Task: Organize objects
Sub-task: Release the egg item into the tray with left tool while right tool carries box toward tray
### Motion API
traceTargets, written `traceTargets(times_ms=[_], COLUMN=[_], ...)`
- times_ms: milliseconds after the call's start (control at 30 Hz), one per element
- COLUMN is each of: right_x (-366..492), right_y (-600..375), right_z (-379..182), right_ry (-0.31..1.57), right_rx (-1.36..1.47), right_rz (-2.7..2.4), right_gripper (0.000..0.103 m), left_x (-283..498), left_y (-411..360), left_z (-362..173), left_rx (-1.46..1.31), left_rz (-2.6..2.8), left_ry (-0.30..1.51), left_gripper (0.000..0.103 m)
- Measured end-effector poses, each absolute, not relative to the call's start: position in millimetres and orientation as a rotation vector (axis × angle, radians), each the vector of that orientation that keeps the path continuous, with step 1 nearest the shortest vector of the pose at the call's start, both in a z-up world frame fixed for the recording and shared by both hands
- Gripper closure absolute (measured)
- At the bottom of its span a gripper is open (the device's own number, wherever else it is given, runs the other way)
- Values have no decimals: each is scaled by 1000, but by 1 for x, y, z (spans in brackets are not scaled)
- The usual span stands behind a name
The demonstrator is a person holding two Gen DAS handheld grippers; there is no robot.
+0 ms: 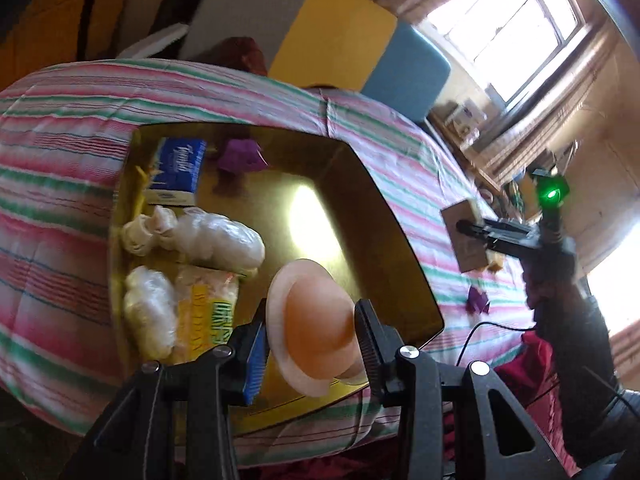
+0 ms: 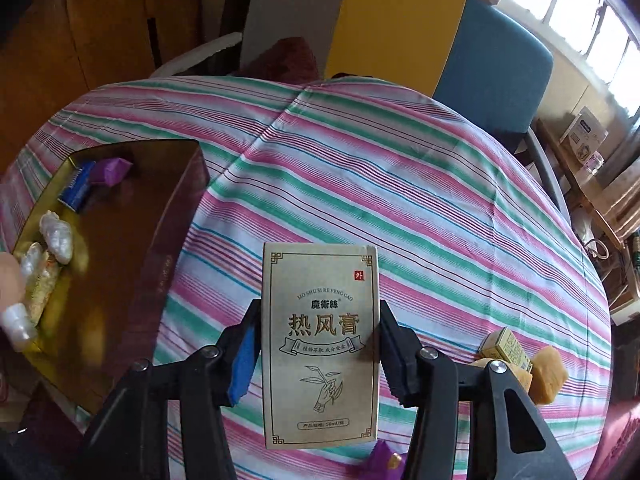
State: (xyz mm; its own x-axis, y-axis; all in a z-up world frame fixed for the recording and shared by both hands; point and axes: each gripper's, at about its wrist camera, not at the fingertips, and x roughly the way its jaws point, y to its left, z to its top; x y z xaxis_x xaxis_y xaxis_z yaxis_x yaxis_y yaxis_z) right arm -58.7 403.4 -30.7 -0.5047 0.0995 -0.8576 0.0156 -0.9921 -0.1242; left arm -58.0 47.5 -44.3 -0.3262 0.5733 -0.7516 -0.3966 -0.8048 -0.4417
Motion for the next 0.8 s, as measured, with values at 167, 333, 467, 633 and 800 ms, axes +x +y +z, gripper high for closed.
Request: traceTargets(times_ms=[167,333,467,633,800], right_x=[-40,-34,-35,-41,-60], right_y=[383,367,350,315,272], right_z=[-14,1,11,19,10], right_ry=[-180,-204,-226,-238,-244], right_rx=[-1486,-1448,-1433,-1461,-1562], right_rz=[2720,2755,2793,2870,2910], right_gripper=[49,49,49,49,49], left_x=[-69,-75,-78,-75,-75], left_y=[63,60,59,58,54], left_z=[-64,-75,-82,-87,-87], left_rx=[-1383,-1416,-1438,-1441,-1437], left_rz=[2105,2089,2091,2101,2123], left_ry=[-162,-169,-168,-144,-139], left_gripper=[62,62,62,62,59])
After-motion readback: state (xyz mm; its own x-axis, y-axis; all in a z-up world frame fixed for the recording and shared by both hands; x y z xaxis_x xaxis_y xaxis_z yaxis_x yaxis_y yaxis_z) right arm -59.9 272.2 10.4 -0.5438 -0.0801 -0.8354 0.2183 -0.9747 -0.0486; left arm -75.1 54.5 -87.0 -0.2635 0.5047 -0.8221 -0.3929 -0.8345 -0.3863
